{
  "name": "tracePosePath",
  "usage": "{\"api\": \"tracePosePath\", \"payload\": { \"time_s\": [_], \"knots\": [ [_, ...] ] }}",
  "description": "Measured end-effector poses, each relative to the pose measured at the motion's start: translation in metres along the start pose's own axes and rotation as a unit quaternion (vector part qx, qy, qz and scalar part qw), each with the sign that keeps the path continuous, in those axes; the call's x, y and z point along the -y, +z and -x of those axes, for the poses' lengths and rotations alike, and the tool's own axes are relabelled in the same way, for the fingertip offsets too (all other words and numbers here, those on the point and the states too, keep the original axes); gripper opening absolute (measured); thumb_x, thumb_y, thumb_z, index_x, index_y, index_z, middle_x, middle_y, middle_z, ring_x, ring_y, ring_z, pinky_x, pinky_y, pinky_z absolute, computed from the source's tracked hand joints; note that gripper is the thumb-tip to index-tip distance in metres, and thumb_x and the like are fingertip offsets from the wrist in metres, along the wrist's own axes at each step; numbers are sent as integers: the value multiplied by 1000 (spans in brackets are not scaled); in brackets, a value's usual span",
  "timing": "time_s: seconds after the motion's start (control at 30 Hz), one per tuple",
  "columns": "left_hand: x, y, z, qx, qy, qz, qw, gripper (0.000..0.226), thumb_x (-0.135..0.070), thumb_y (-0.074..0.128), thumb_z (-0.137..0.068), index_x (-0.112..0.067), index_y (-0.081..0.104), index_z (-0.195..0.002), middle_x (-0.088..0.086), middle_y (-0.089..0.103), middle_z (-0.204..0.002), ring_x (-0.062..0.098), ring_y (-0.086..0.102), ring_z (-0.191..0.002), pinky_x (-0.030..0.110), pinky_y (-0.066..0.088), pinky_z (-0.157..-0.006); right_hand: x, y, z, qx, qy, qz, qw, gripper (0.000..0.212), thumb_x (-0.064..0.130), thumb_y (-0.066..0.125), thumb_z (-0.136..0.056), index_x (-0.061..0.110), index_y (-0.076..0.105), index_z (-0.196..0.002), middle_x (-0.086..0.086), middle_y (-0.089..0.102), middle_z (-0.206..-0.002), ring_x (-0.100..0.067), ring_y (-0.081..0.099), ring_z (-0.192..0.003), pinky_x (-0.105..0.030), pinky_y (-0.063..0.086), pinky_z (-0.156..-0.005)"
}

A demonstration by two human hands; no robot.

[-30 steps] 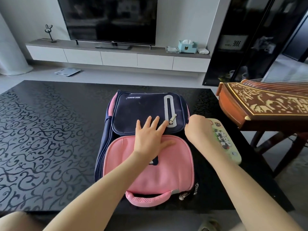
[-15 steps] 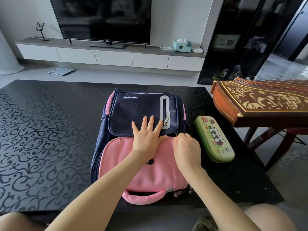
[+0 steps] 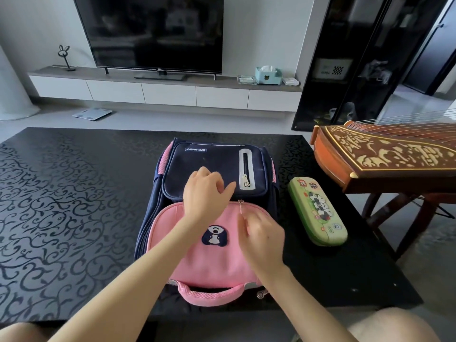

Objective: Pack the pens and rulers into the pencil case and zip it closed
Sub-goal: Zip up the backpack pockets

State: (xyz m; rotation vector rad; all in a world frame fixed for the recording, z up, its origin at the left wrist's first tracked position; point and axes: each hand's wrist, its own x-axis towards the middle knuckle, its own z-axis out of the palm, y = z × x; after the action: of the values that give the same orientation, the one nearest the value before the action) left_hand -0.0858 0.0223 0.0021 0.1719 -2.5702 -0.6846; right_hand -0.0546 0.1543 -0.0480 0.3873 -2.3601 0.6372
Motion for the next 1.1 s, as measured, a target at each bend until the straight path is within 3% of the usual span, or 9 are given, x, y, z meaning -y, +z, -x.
{"api": "tracePosePath", "payload": {
  "time_s": [0.13, 0.33, 0.43, 0.53, 0.6, 0.73, 0.8, 0.97, 1.1],
  "knots": [
    [-4, 6, 24, -24, 76, -85, 993, 48, -40, 59, -86, -7, 61, -52, 3, 40, -62, 31, 53, -63, 29, 31, -53, -16, -19, -17, -55, 57, 8, 997, 25, 16, 55, -81, 13, 68, -102, -3, 66, -92, -26, 59, -77, -34, 48, -61],
    [-35, 25, 45, 58, 78, -161, 982, 37, -38, 80, -58, -11, 56, -51, 7, 51, -60, 23, 51, -42, 22, 23, -41, -24, -8, -18, 138, 250, -27, 958, 45, 36, 34, -98, 20, 38, -140, -11, 50, -133, -34, 55, -110, -37, 42, -80],
    [-36, 34, 48, 76, 84, -240, 964, 22, -15, 79, -48, -12, 59, -58, 6, 54, -67, 20, 52, -46, 22, 23, -45, -24, -3, -8, 130, 223, 47, 965, 47, 40, 30, -98, 19, 36, -141, -11, 52, -130, -36, 59, -100, -37, 42, -71],
    [-26, 26, 50, 115, 111, -279, 947, 19, -8, 53, -79, -11, 57, -97, 8, 52, -103, 25, 56, -86, 32, 34, -65, -23, 3, -6, 123, 188, 85, 971, 44, 33, 38, -98, 9, 46, -134, -19, 62, -111, -39, 65, -74, -34, 35, -55],
    [-9, 7, 47, 128, 127, -284, 942, 23, -9, 52, -79, -14, 53, -102, 7, 51, -106, 29, 53, -94, 36, 37, -75, -21, 2, -4, 108, 161, 96, 976, 42, 29, 44, -97, 4, 51, -129, -22, 67, -95, -38, 64, -59, -31, 32, -50],
    [58, -40, 38, 39, 116, -315, 941, 17, -13, 74, -60, -10, 60, -69, 13, 55, -69, 32, 56, -60, 35, 41, -55, -21, -3, -3, 126, 168, 121, 970, 46, 33, 35, -99, 7, 44, -136, -20, 67, -88, -38, 66, -67, -32, 33, -53],
    [100, -59, 39, 18, 70, -336, 939, 16, -21, 67, -73, -7, 60, -68, 16, 53, -66, 33, 54, -58, 38, 41, -55, -22, -2, -2, 121, 150, 133, 972, 45, 31, 39, -98, 4, 48, -133, -21, 68, -79, -38, 66, -62, -31, 32, -51],
    [139, -84, 9, 22, 41, -378, 925, 18, -29, 56, -89, -14, 65, -86, 14, 57, -83, 34, 55, -75, 42, 38, -69, -33, 4, 5, 175, 104, 159, 966, 45, 25, 34, -100, 13, 31, -143, -13, 68, -100, -32, 67, -85, -32, 35, -59],
    [124, -86, -31, 68, -51, -366, 927, 23, -29, 45, -95, -16, 53, -112, 15, 54, -108, 35, 52, -99, 42, 38, -82, -36, 4, 6, 151, 96, 132, 975, 42, 21, 41, -98, 12, 41, -140, -12, 70, -89, -31, 68, -77, -29, 36, -56]
  ]
}}
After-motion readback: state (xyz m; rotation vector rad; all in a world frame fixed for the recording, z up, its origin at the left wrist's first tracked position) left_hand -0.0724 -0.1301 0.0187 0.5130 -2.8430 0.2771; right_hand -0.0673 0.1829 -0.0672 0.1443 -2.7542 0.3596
